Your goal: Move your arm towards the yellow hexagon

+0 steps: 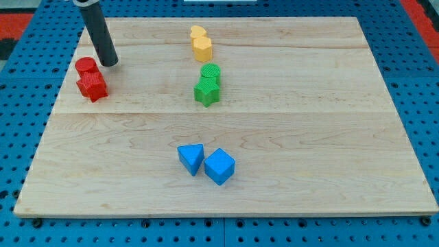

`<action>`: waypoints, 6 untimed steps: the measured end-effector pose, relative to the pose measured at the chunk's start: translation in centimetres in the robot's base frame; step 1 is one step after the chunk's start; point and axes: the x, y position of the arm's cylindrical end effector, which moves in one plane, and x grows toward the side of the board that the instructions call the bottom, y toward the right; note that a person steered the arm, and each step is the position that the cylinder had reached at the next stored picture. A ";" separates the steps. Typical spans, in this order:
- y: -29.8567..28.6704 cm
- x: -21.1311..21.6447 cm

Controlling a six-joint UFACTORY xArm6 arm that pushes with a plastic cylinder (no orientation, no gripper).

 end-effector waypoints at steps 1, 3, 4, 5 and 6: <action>0.0 0.0; 4.4 -1.9; 6.6 0.4; 7.1 0.4; 7.1 -0.4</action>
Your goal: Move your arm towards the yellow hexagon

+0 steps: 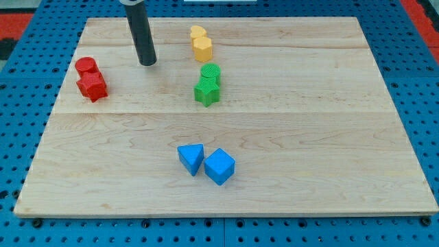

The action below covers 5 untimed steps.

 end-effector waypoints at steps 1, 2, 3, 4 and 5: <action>0.0 -0.8; 0.0 -1.6; 0.0 -1.1; 2.8 -0.4; 7.4 -0.3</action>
